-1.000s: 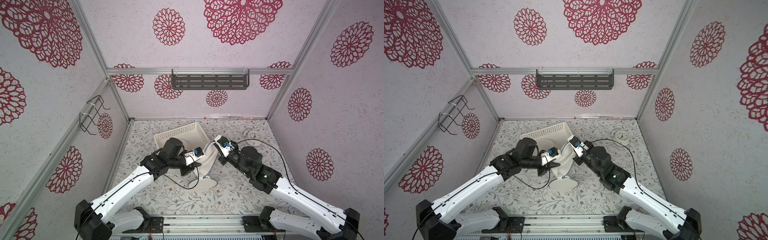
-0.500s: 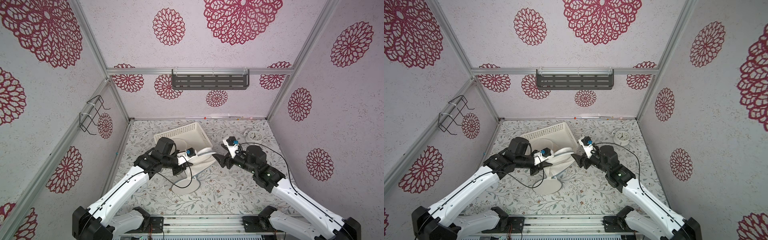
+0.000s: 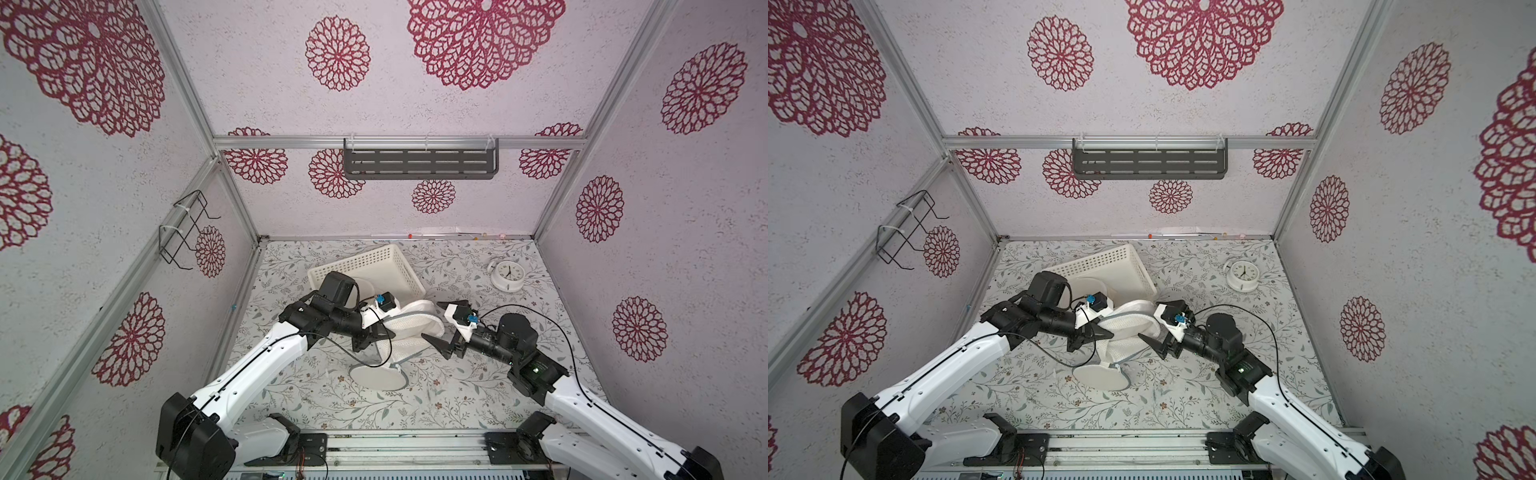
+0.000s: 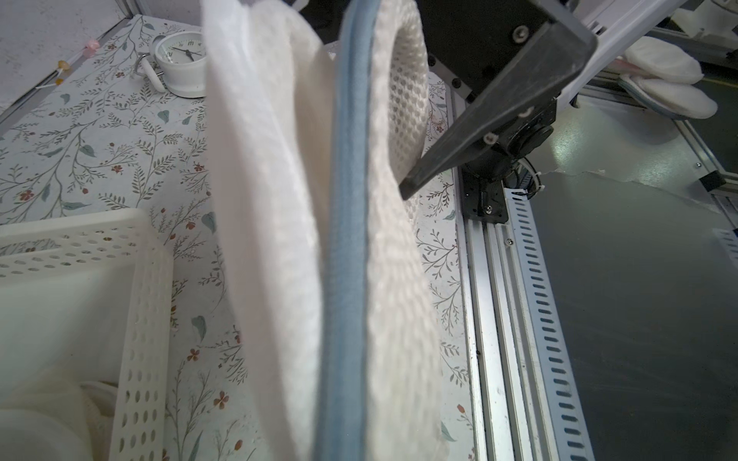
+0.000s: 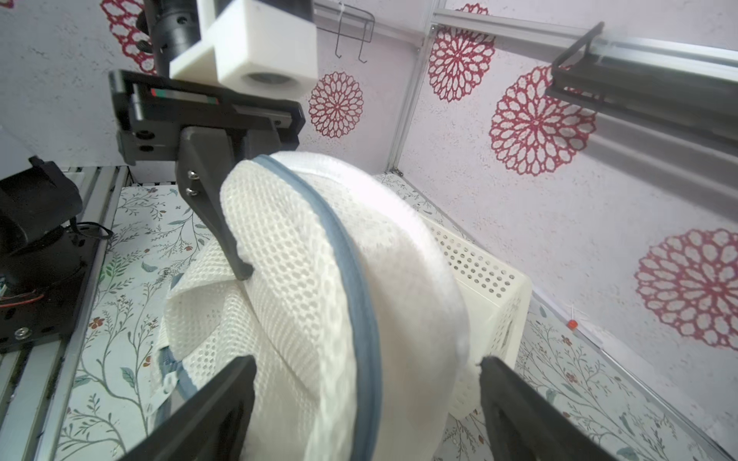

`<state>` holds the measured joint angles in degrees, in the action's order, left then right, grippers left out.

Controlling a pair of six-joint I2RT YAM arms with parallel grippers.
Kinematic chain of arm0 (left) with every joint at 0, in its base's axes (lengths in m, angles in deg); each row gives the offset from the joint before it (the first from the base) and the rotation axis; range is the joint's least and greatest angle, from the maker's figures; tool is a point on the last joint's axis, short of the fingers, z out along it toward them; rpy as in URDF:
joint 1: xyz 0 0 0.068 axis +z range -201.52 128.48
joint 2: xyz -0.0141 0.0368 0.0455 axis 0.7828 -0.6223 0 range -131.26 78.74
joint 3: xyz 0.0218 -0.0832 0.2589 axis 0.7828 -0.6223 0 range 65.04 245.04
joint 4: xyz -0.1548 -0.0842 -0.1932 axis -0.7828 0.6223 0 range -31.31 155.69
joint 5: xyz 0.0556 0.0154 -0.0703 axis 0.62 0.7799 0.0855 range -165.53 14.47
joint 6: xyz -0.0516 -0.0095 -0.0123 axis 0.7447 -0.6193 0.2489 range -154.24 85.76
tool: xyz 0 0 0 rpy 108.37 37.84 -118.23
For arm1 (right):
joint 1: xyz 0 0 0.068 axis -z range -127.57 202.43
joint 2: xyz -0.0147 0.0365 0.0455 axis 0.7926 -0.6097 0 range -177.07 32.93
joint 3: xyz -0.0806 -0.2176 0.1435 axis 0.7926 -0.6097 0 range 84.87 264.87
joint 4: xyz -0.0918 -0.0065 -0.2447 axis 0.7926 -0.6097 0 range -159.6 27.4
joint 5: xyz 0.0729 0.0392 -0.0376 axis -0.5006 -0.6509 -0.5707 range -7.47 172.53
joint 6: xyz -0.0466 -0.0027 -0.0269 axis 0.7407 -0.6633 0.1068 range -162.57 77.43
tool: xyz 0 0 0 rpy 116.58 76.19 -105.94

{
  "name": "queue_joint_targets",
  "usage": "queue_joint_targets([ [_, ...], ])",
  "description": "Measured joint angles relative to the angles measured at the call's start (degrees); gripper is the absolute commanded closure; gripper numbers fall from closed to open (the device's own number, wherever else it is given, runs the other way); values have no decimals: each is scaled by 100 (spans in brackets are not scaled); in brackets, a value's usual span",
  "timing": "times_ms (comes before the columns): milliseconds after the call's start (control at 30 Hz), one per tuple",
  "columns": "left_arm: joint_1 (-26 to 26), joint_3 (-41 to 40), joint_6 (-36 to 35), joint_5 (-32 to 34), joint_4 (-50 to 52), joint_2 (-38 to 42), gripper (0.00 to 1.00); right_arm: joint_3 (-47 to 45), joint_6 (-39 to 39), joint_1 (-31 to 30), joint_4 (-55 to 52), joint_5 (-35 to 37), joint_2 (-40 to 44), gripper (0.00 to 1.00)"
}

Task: Turn the laundry bag inside out
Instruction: Turn over the laundry bag.

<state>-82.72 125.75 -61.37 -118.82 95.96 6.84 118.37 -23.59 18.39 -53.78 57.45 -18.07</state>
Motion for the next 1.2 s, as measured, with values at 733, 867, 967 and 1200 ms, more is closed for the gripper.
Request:
queue_joint_targets([
  [733,-337,-876,743,1663,-1331,872,2,470,-411,-63,-525,-717,-369,100],
  [867,-1008,-1624,920,3012,-2592,1355,2,584,-1154,-103,-577,-424,-426,100],
  [967,-1493,-2065,793,4203,-3495,1403,2,833,-1513,-162,-811,-264,-549,100],
  [1200,-2114,-2149,-83,6102,-5075,887,1,1228,-1851,-367,-1080,46,-597,100],
])
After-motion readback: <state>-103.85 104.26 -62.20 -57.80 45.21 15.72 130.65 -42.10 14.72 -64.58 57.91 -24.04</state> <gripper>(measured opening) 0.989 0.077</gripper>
